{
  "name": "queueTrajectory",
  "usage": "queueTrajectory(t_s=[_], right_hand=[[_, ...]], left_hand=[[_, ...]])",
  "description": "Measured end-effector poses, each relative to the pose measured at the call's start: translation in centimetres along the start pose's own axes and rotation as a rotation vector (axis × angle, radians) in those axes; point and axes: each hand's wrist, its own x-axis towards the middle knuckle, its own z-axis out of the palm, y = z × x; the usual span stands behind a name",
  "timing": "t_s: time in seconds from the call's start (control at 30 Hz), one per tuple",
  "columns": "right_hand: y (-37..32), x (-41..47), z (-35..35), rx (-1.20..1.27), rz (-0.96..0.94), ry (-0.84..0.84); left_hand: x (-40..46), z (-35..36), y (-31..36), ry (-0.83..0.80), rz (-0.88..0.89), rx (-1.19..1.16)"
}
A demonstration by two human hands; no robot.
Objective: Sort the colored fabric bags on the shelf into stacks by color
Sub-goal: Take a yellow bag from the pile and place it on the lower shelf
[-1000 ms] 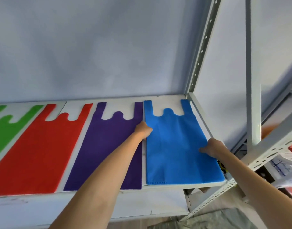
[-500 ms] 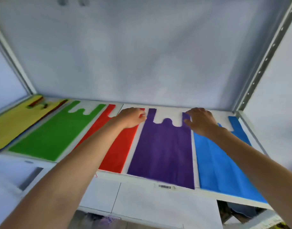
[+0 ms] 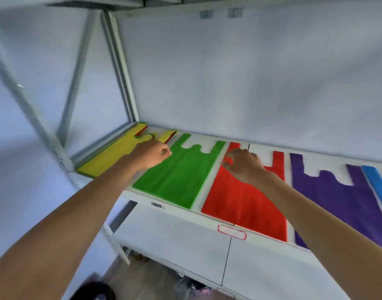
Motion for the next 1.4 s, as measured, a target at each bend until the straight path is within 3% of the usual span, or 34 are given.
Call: queueTrajectory(t_s=[0.37,0.53,0.77,1.1,1.4], right_hand=[[-16.9,13.4,5.8,0.091,-0.056,-0.095],[-22.3,18.1,9.6,0.162,-0.071,-0.219],[-27.4,23.0,15.5,0.247,0.107,-0.394],[-29.9,26.0,19.2,0.658,0.701,-0.118],[-29.5,25.2,18.7,0.726,0.84,0.045]], left_hand=[[0.4,1.0,-19.8,0.007,-0.202,-0.037],[1.3,3.4,-27.3,-0.078,-0.313,-0.089],[5.6,6.0,-34.6,-0.165,-0.293,-0.076],[14.5,11.0,-40.2,-0.227,-0.208,-0.138],[16.5,12.4,-38.2,-0.167,-0.105,-0.33]])
